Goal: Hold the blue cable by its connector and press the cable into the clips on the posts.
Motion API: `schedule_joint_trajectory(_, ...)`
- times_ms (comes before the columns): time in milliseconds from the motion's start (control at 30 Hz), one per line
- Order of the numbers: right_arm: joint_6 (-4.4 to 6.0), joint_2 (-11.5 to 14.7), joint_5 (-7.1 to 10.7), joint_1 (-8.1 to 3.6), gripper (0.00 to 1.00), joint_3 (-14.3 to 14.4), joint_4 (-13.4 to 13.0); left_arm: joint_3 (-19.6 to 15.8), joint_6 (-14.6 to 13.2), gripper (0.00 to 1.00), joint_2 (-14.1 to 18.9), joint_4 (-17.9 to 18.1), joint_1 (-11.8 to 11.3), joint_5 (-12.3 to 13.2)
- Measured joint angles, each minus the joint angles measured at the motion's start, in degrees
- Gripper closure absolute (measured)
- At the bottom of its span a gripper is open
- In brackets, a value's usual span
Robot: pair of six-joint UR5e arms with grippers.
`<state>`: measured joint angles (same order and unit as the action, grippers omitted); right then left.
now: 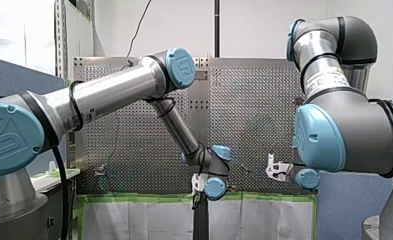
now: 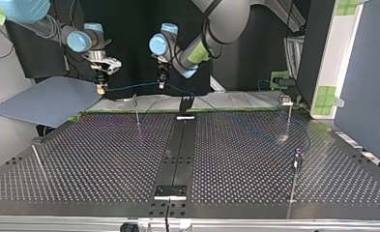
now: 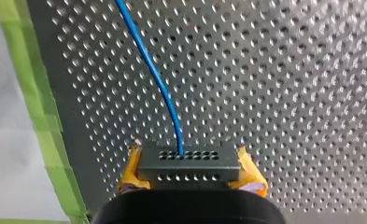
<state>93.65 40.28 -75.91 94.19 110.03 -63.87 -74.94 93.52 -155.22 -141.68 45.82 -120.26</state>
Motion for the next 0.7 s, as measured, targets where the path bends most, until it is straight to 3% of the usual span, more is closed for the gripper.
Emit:
schedule_joint_trajectory(167,0.26,-2.1,0.02,-1.20,1.00,-2.3,1.7,2.7,0.1,1.00,0.0,-1.2,0.9,-0.1)
schedule_joint_trajectory(300,-0.74,-4.0,0.40,-1.59,1.00,-4.7,4.1,4.9,0.1,1.00,-0.1,-1.7,0.8,-0.1)
schedule_joint_trajectory(700,-0.71,-4.7,1.19,-2.42,1.00,-8.6,9.3,10.1,0.1,1.00,-2.9,-3.9,0.5,0.1)
